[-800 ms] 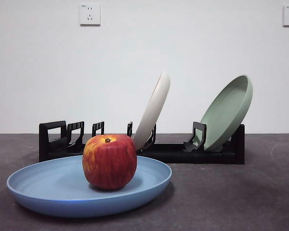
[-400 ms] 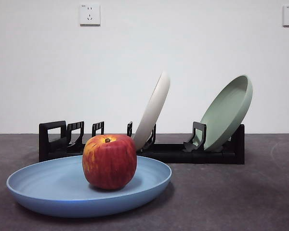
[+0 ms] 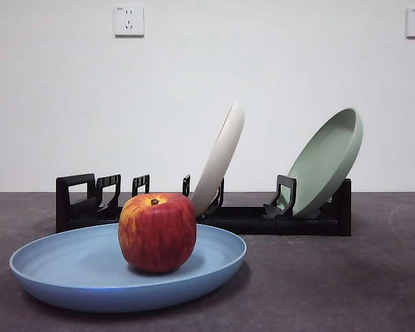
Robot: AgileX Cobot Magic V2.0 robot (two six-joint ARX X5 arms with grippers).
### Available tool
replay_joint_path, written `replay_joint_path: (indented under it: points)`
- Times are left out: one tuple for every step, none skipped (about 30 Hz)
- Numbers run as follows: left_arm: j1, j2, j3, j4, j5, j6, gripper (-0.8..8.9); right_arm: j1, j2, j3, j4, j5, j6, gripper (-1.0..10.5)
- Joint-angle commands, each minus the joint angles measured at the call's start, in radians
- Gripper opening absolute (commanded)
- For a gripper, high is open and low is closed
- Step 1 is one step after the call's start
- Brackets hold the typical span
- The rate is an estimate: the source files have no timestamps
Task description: Take the blue plate from the plate rack,put the plate on the table,take the apple from the table,put the apple in the plate
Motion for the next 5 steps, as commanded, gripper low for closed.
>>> replay_joint_path:
  points:
    - [0.002,-0.003,-0.015,0.005,-0.003,-0.003,-0.03,0.002,0.0,-0.013,-0.006,0.003,0.01,0.0]
    - [0.002,-0.003,-0.015,0.005,-0.003,-0.003,-0.03,0.002,0.0,-0.013,-0.006,0.003,0.01,0.0]
    - [0.002,-0.003,-0.015,0.005,-0.003,-0.003,-0.03,0.002,0.0,-0.013,-0.006,0.003,0.01,0.0]
    - [0.002,-0.003,-0.015,0.005,-0.003,-0.003,-0.03,0.002,0.0,-0.013,-0.006,0.003,0.01,0.0]
    - [0.002,-0.003,-0.015,0.005,-0.003,-0.003,-0.03,0.002,0.0,-0.013,-0.006,0.003,0.01,0.0]
